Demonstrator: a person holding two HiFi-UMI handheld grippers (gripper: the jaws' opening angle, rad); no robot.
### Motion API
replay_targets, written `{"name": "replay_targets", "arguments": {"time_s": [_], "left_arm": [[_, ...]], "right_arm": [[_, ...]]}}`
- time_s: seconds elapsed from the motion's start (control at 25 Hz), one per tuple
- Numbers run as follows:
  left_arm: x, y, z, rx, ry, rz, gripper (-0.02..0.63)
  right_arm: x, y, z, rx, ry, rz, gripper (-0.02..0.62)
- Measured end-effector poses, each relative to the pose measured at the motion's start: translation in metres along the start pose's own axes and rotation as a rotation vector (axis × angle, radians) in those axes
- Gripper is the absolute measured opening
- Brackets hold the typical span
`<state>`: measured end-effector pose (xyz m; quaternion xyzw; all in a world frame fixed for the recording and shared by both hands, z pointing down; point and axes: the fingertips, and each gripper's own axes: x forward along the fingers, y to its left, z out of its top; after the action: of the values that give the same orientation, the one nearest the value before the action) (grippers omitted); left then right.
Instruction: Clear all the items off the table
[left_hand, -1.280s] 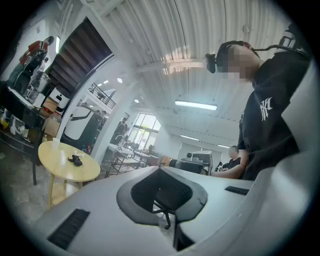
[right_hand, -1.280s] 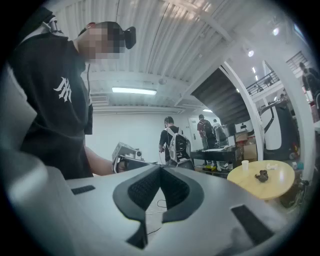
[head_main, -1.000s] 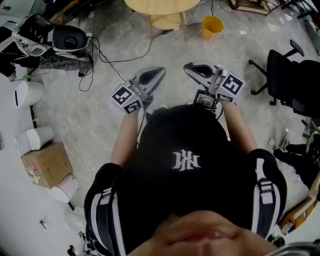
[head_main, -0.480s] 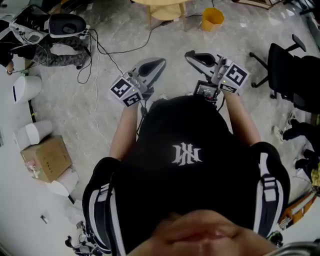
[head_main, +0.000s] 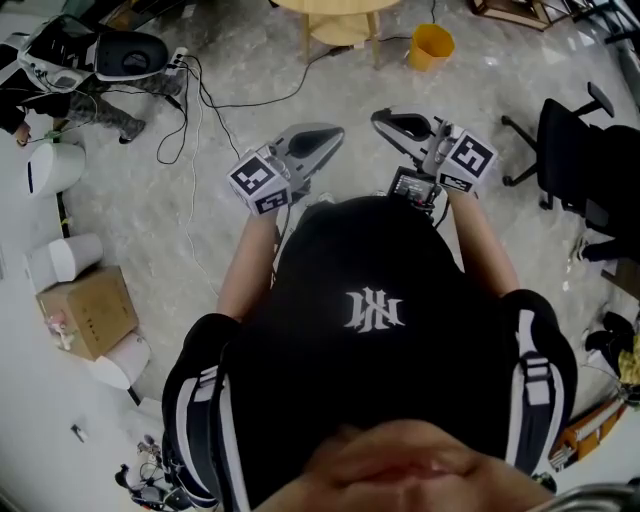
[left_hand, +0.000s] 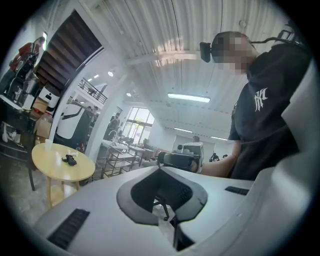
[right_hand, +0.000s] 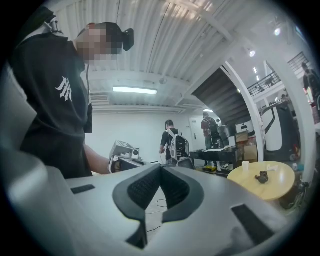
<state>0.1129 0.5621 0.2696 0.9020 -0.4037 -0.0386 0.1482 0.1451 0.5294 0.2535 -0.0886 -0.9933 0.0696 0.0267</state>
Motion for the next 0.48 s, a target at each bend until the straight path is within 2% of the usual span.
{"name": "replay_targets", "arguments": {"time_s": [0.48], "left_arm": [[-0.0023,0.0045,-0.0042,0.003,0.001,0.028,0.012]], "right_arm": [[-0.0010,0.0007,-0.0007,0.033,-0.013,0.004,0.003]]}}
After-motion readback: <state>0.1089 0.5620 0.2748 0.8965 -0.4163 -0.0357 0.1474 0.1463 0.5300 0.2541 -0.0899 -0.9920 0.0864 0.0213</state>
